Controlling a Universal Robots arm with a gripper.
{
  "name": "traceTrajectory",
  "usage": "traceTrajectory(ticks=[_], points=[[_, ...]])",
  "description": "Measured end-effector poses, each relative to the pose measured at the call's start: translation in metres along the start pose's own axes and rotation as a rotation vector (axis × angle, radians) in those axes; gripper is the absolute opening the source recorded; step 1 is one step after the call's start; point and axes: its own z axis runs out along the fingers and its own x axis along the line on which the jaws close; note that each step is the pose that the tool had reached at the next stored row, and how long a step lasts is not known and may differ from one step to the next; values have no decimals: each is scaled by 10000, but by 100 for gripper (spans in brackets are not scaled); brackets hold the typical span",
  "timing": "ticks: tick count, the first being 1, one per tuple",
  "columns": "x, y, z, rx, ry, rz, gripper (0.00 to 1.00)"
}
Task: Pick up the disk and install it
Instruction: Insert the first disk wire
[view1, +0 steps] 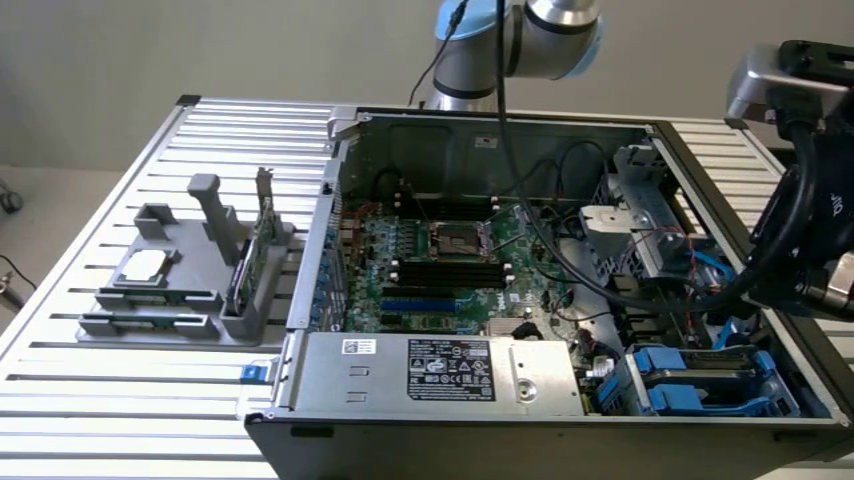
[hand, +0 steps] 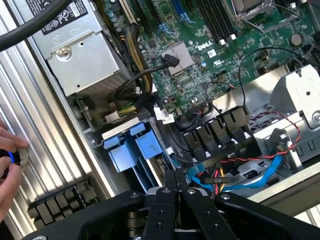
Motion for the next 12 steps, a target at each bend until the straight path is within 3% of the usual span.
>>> traceTrajectory(ticks=[12], points=[[0,0,3,69,-86,1599,13]])
